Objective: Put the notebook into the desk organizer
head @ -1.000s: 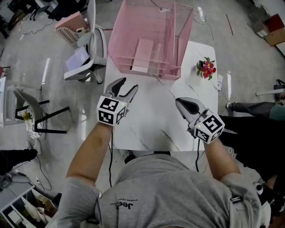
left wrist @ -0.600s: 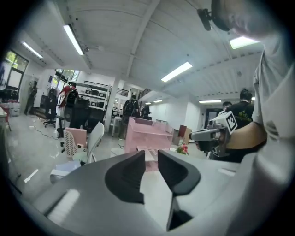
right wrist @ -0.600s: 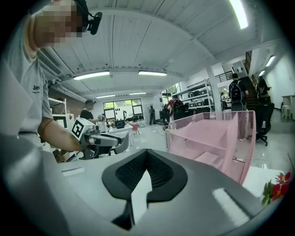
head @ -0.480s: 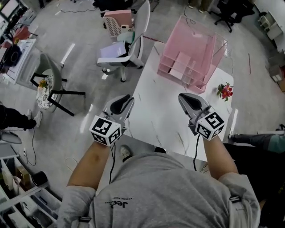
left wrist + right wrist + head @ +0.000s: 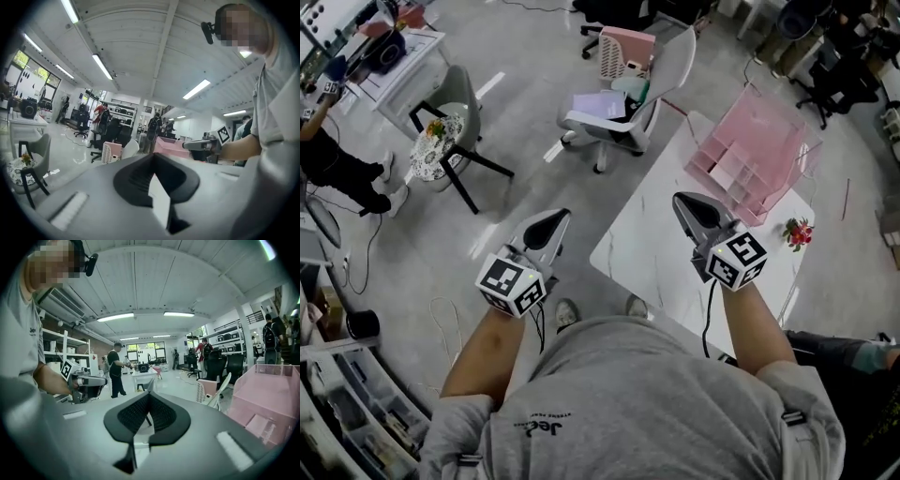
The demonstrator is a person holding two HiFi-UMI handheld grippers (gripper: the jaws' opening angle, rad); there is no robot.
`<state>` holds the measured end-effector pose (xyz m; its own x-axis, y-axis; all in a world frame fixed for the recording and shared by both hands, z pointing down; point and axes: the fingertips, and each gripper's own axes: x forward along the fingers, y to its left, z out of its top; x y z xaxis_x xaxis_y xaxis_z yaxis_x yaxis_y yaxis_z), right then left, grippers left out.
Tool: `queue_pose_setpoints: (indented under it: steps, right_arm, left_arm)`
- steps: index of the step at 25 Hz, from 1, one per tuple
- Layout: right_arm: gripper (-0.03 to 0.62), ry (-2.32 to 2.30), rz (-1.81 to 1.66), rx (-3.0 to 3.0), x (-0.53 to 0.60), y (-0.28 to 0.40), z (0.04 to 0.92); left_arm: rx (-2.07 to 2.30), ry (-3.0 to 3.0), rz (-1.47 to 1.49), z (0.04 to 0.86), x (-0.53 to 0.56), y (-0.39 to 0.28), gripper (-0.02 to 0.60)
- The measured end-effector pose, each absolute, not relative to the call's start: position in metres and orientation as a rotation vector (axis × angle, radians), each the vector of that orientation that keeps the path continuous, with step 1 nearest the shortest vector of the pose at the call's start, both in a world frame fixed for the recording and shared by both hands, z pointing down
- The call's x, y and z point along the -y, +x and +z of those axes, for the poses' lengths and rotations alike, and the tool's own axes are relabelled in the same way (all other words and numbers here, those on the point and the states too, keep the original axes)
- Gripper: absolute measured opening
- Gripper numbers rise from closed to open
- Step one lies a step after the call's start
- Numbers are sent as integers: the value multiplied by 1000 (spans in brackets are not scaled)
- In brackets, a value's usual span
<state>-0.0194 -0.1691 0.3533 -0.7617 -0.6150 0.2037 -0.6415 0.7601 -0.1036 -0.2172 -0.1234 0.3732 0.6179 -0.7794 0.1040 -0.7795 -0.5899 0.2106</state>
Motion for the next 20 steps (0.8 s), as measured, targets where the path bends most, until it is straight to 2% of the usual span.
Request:
queue_pose_setpoints:
  steps: [9, 20]
  right_arm:
    - [2, 856, 279, 2853, 156, -97, 350]
    - [2, 823, 294, 2858, 149, -102, 343]
  left_arm:
    - [1375, 2554, -58, 357, 84, -280, 58]
    - [1396, 2545, -101, 345, 75, -287, 58]
